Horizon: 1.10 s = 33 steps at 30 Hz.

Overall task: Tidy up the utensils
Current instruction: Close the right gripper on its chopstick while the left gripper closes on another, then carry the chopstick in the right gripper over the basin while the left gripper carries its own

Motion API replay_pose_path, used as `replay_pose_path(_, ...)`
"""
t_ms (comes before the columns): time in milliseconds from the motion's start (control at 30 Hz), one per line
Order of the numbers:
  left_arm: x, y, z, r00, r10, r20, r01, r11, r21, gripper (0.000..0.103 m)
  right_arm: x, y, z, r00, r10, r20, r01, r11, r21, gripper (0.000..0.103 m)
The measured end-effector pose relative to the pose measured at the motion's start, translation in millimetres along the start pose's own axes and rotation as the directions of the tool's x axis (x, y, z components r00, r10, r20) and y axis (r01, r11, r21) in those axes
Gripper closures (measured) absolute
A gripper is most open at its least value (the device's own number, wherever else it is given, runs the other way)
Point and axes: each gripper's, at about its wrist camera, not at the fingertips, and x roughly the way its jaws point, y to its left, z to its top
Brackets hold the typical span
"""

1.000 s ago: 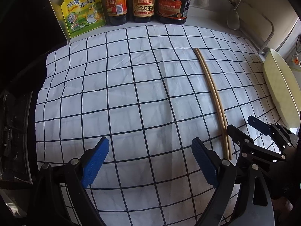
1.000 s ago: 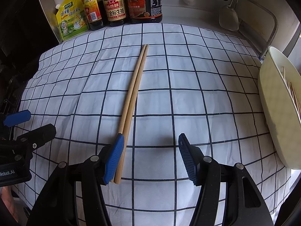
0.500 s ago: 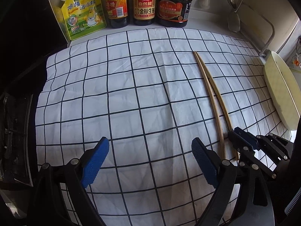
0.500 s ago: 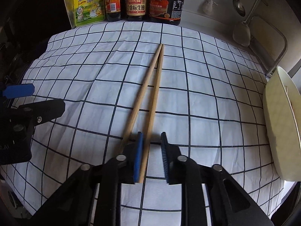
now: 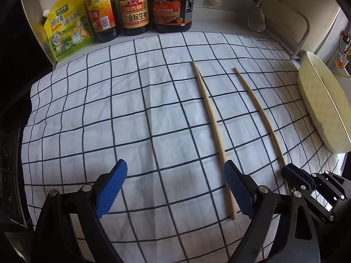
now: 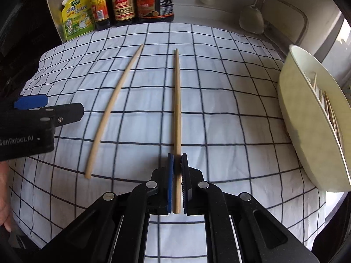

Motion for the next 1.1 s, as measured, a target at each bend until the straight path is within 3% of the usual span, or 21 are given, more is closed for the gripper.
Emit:
replay_pose_path(267,13,-13,15,0.999,0.022,0.023,-0.022,1.000,0.005,0.015,-8,-33,-17,1.000,0.002,0.002,-0.002,0.998,0.068,0.095)
replay_pose_path(367,17,-18,19,0.998,0.042,0.039,-0.043,0.999,0.013,0.015,-10,-35,-13,1.000,-0.003,0.025,0.001,0.997,0.075,0.067)
replay_pose_path(800,37,-28,23,0.991,0.129,0.022,-0.129,0.992,0.009,0.016,10,-33,6,0.999,-0.022,0.045,0.021,1.000,0.017,0.069)
replay_pose_path(833,37,-29,23,0.992,0.123,0.026,-0.123,0.992,0.011,0.018,10,-33,7,0.999,-0.003,0.040,0.002,1.000,0.015,0.073)
replay_pose_path(933,34,-34,21,0.997,0.077,0.026,-0.077,0.997,0.023,0.040,10,-32,8,0.999,0.020,0.028,-0.020,1.000,-0.005,0.081)
replay_pose_path(1000,32,-41,20,0.999,0.047,0.025,-0.048,0.998,0.042,0.063,10,-30,8,1.000,0.006,0.022,-0.005,1.000,-0.023,0.096)
replay_pose_path(1033,31,-45,20,0.999,0.038,0.024,-0.039,0.998,0.056,0.070,10,-30,9,1.000,0.009,0.020,-0.009,1.000,-0.022,0.096)
replay_pose_path(1067,30,-50,19,0.999,0.031,0.020,-0.032,0.997,0.072,0.086,10,-32,9,1.000,0.018,0.017,-0.018,1.000,-0.010,0.096)
replay_pose_path(1100,30,-54,19,1.000,0.021,0.012,-0.022,0.996,0.084,0.094,10,-34,9,0.999,0.031,0.015,-0.031,0.999,0.008,0.096)
